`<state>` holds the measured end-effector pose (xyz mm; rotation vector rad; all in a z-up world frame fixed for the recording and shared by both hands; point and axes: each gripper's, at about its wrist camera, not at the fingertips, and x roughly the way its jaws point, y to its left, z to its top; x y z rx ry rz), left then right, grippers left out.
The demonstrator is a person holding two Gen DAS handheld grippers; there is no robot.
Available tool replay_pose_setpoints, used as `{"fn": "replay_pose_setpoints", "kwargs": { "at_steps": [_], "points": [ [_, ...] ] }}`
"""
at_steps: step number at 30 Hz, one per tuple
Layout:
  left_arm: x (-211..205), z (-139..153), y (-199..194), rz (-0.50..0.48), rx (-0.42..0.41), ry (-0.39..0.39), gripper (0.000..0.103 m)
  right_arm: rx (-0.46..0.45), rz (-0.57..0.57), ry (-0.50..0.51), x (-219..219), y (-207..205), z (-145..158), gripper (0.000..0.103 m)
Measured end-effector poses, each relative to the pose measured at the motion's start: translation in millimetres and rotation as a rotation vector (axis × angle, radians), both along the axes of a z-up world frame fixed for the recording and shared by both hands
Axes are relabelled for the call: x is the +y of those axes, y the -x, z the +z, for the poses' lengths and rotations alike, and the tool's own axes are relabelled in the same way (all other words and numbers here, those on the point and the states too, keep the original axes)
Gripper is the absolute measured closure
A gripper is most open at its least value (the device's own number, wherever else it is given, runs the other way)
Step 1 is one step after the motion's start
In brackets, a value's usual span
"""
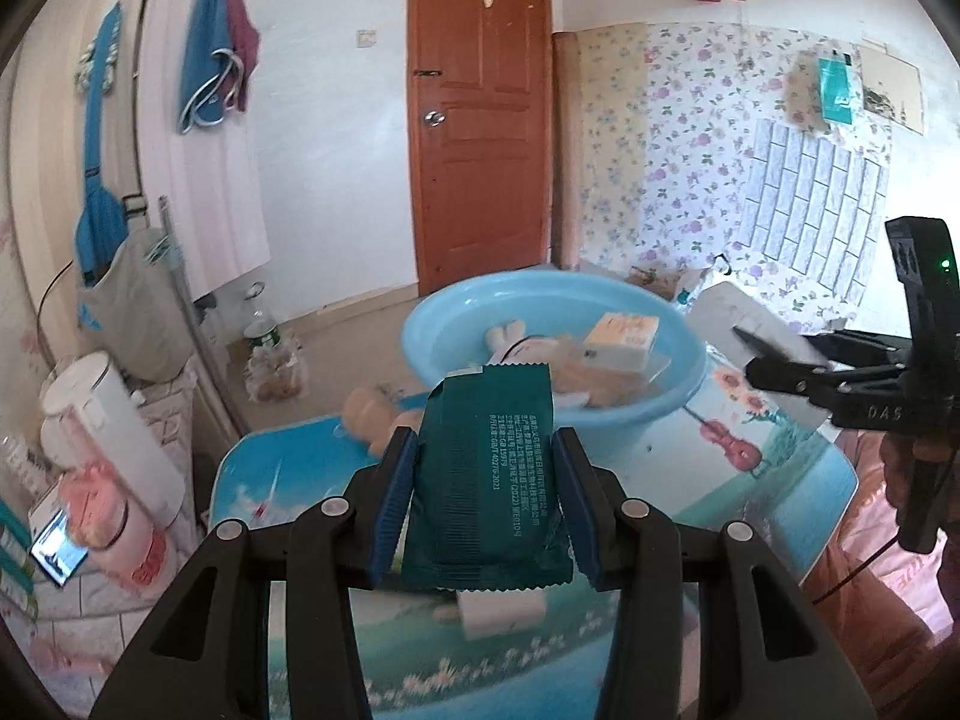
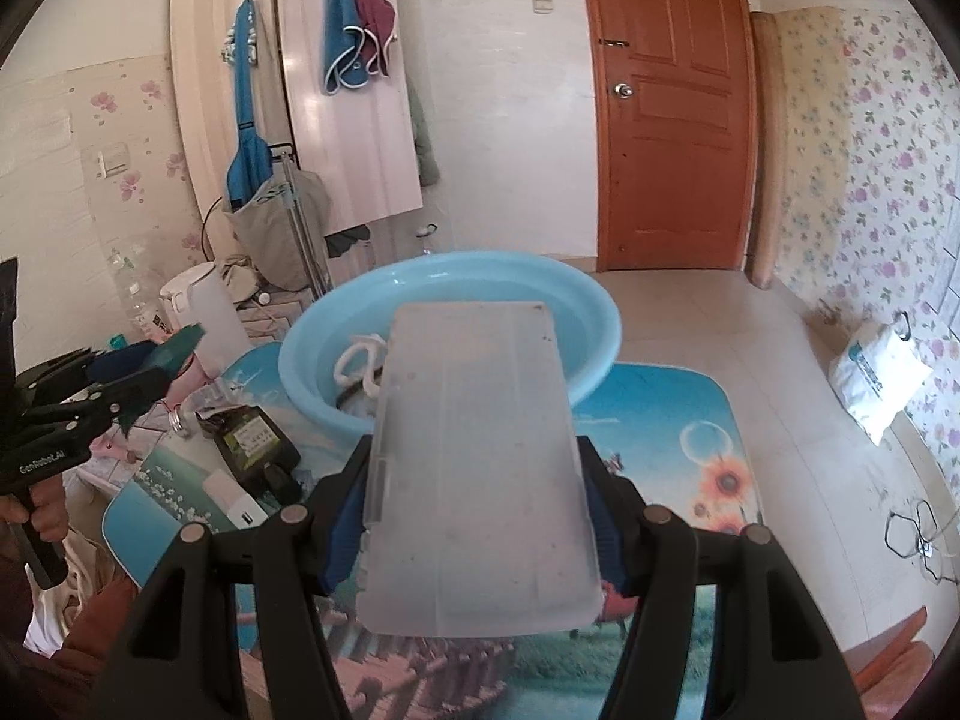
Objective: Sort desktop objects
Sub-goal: 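Carry both over the basin, open left tool to drop packet while right tool holds box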
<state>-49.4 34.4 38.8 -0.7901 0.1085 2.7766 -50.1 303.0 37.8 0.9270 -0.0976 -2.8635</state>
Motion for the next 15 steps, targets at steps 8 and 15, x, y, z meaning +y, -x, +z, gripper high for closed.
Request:
{"fn": "replay_pose_setpoints", "kwargs": {
  "at_steps": [8, 15],
  "points": [
    [31, 2, 52, -0.062, 0.007, 0.02, 0.058, -0.007, 0.025, -0.005, 1, 29, -1, 0.042],
    [53, 1, 98, -0.107, 0.015, 0.051, 0.058, -0.022, 0.049, -0.016, 1, 56, -4, 0.042]
  ]
}}
